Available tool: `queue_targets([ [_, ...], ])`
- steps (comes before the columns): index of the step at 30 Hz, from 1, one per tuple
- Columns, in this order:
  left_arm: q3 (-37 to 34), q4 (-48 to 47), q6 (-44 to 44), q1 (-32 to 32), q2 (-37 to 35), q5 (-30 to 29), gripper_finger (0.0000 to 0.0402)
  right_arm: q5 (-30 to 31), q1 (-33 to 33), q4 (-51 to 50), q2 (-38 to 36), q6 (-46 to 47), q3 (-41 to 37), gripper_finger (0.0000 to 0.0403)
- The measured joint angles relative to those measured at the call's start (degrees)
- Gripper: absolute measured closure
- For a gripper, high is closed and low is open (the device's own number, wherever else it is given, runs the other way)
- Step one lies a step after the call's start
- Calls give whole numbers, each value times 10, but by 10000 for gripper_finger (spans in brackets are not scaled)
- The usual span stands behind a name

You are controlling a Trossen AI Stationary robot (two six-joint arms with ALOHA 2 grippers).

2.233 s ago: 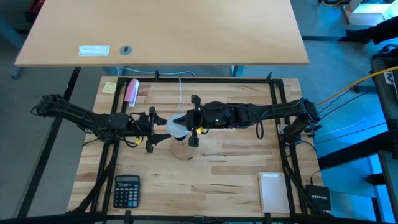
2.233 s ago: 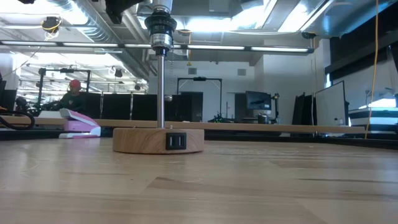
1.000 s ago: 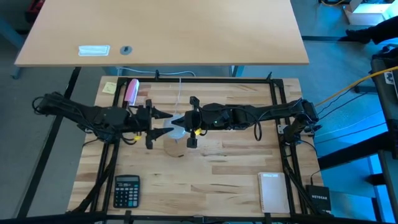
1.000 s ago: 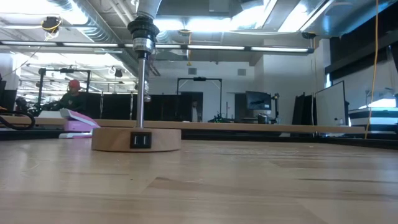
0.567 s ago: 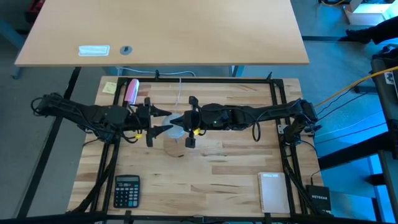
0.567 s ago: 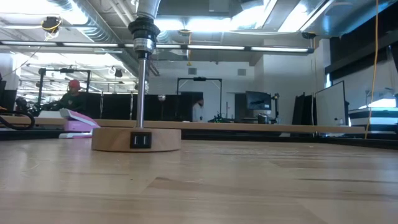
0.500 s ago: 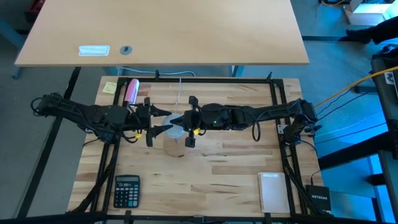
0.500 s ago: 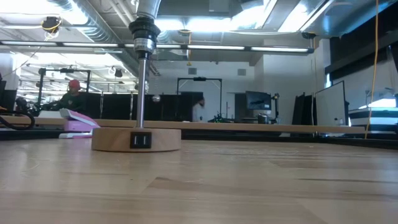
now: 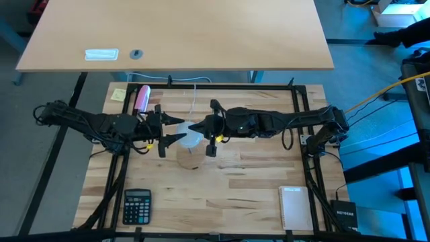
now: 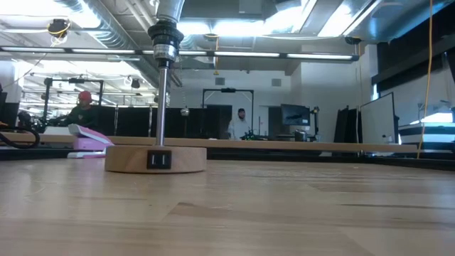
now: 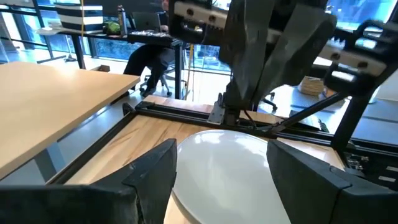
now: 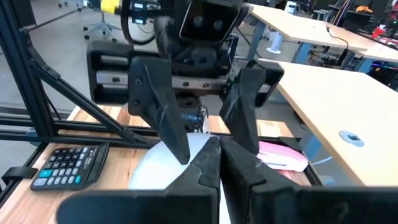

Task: Screw lightbulb
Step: Insert the lightbulb into the desk lamp

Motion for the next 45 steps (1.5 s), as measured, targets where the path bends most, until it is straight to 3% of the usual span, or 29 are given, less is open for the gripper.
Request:
queue_targets([
  [5, 0, -1, -6, 0, -4, -1, 163, 10, 0, -38, -25, 0, 2, 338],
  [9, 0, -1, -6, 0, -6, -2, 163, 38, 0, -156, -52, -2, 2, 290],
  [12, 0, -2, -6, 0, -6, -2, 163, 52, 0, -246, -62, 3, -2, 271],
  [15, 0, -2, -6, 0, -6, -2, 163, 40, 0, -244, -61, 22, -49, 263],
  [22, 0, -2, -8, 0, -6, -2, 163, 16, -21, 74, -59, 18, -254, 252],
  [25, 0, -2, -8, 0, -6, -2, 163, -32, -41, 231, -42, 19, -316, 225],
  [28, 0, -1, -7, 0, -6, -2, 163, -85, -55, 318, -18, 21, -337, 187],
  [31, 0, -1, -8, 0, -6, -2, 163, -142, -61, 386, 4, 20, -335, 152],
  [35, 0, -1, -7, 0, -6, -2, 163, -146, -60, 437, 25, 20, -336, 129],
  [45, 0, -1, -8, 0, -6, -2, 163, -135, -60, 497, 25, 20, -335, 148],
])
